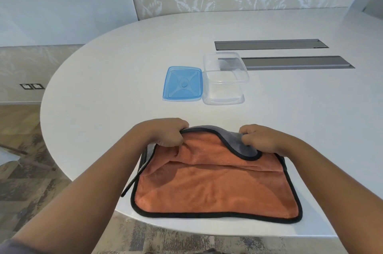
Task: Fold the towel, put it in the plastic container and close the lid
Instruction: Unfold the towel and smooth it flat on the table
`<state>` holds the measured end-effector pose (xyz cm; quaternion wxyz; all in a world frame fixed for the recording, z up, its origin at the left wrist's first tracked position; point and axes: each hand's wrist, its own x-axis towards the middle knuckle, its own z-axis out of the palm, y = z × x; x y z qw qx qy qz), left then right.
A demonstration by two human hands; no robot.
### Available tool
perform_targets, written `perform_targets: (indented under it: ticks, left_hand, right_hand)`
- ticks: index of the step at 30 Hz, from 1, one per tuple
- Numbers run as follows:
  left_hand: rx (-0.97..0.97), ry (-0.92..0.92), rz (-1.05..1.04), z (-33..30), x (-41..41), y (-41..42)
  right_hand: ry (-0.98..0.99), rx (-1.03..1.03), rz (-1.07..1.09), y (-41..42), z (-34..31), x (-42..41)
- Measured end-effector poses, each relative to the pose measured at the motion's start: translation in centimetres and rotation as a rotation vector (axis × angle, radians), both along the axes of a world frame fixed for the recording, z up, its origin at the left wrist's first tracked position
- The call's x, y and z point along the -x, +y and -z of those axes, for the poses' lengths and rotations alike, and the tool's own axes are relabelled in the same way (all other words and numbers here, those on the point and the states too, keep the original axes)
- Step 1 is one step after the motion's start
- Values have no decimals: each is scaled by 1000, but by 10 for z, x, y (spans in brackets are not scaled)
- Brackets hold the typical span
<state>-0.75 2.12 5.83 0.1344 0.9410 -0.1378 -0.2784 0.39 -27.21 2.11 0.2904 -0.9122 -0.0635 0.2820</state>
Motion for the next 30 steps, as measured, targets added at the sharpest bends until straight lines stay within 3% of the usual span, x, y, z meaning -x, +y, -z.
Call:
perform_targets:
  ticks: [6,11,17,20,23,26,30]
  left_hand:
    - [43,-152,-94,2,-14,18]
    - [-122,-328,-182,-1,-29,35]
    - [-262,-778,-145,9,-37,32]
    - [-332,-937,-118,8,-32,23]
    - [-247,-799,-88,9,-13,-7]
    - [-117,-601,-49,31,4,-36]
    - [-108,-670,-26,72,10,-38]
  right_hand:
    - [-164,21,70,-15,4,-7]
    - [-405,-30,247,-24,14,-17]
    - [-626,-11,412,-22,25,-20]
    - [-831,77,409,-18,23,-16]
    - [-920,89,309,-8,19,-11]
    - [-755,4,121,5,20,-5]
    - [-591,26,-2,12,37,-1]
